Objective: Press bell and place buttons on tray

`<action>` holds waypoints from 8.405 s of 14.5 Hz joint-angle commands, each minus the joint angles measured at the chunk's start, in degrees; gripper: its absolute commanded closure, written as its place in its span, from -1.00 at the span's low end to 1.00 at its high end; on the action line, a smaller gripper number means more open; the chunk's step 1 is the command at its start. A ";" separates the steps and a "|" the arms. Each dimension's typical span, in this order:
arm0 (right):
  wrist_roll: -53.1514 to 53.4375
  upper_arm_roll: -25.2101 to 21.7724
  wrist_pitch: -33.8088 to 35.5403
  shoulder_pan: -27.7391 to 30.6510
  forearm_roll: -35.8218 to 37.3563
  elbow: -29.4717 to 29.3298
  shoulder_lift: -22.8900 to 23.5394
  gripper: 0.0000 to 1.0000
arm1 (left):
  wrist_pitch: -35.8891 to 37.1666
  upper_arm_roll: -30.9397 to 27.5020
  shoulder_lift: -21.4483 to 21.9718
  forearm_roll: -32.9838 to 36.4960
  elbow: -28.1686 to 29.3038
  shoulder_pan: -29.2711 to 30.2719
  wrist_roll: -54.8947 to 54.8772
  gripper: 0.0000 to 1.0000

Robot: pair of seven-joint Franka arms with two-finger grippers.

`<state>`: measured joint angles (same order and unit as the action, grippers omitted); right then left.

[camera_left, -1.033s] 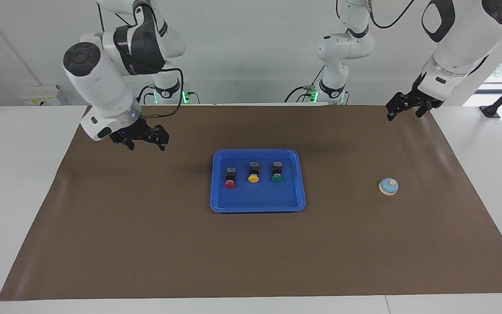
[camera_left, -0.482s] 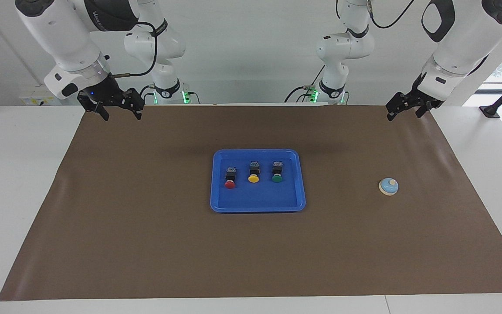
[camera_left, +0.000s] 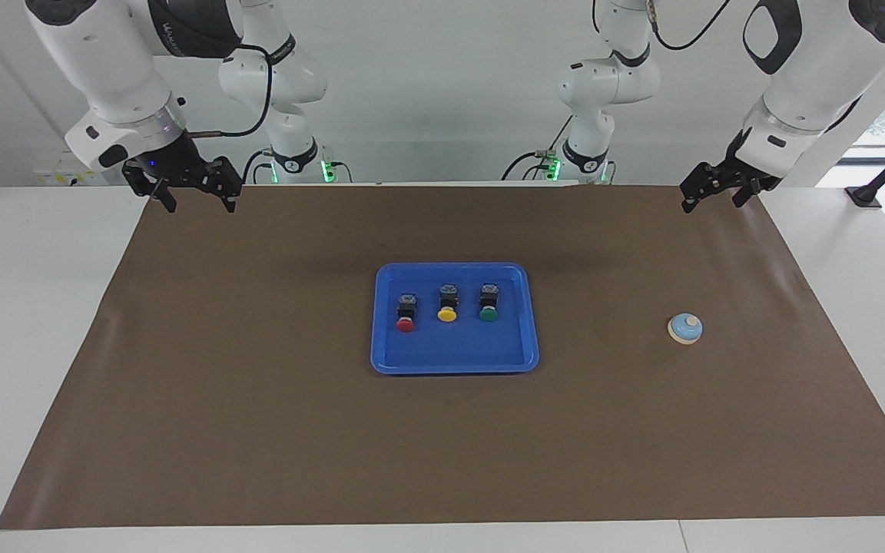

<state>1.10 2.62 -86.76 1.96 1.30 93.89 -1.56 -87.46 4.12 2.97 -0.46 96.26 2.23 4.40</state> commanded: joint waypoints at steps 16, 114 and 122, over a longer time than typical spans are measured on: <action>-1.45 1.25 0.37 1.46 0.11 -0.19 -0.90 -1.00 | -21.25 -0.16 -11.05 -0.33 8.50 3.92 0.61 1.00; -1.45 1.25 0.37 1.55 0.11 -0.19 -0.90 -1.00 | -2.89 -0.43 -1.47 -0.60 -0.99 -0.64 3.69 -1.00; -1.37 1.25 0.37 1.55 0.11 -0.19 -0.90 -1.00 | -4.56 -0.34 -1.56 -0.51 -0.99 -0.65 2.10 -1.00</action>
<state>1.00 3.09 -86.67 2.37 1.30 93.00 -1.63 -91.42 4.23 1.38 -0.46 95.52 1.99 7.50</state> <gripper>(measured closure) 0.000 0.000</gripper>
